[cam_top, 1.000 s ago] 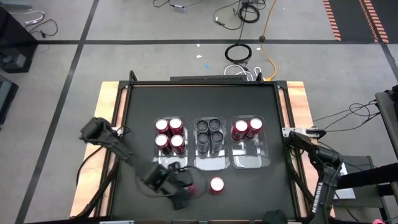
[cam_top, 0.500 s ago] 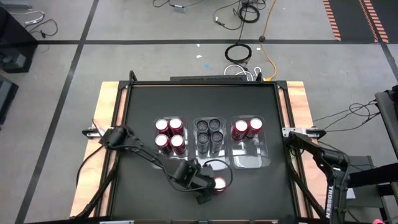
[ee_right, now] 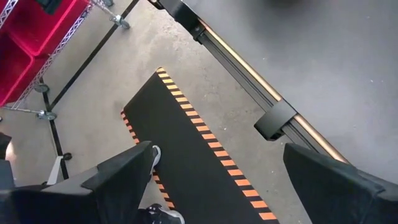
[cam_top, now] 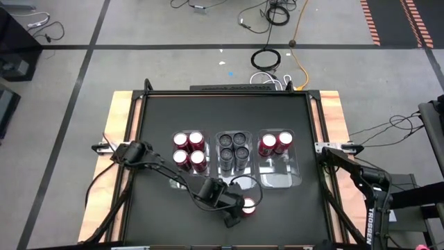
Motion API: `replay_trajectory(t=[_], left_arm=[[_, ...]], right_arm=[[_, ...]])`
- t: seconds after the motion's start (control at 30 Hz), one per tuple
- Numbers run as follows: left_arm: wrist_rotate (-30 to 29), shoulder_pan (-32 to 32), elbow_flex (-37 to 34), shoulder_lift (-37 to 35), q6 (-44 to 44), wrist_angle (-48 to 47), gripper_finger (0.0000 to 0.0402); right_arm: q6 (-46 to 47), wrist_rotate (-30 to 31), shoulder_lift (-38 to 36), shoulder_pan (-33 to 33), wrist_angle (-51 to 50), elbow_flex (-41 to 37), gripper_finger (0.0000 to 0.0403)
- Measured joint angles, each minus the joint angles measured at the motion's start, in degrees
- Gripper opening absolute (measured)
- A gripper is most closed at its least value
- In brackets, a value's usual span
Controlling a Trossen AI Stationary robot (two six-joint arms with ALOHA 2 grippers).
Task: Sort soda cans
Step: Move the left orange soda can to the center
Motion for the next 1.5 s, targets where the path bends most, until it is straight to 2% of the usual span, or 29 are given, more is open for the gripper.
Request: replay_trajectory(t=[0.2, 0.5, 0.87, 1.17, 1.37, 1.5], left_arm=[[-0.5, 0.9, 0.0, 0.0, -0.4, -0.3, 0.033], [-1.8, 0.9, 0.0, -0.3, -0.2, 0.4, 0.0387], [0.1, 0.8, 0.2, -0.3, -0.4, -0.6, 0.0391], [-3.8, 0.0, 7.7, -0.2, 1.7, -11.9, 0.0391], [-3.6, -0.7, 14.0, -0.2, 4.8, -13.5, 0.0391], [-2.7, -0.9, 19.3, -0.2, 10.5, -19.5, 0.0391]], right_arm=[[0.2, 0.0, 0.0, 0.0, 0.1, 0.0, 0.0354], [0.2, 0.0, 0.0, 0.0, 0.1, 0.0, 0.0354], [0.9, 0.0, 0.0, 0.0, 0.1, 0.0, 0.0354], [3.6, 0.3, 0.0, -0.4, 0.3, 0.0, 0.0354], [3.6, 0.3, 0.0, -1.8, 0.4, 0.0, 0.0354], [2.9, 0.3, 0.0, -3.5, 0.3, 0.0, 0.0354]])
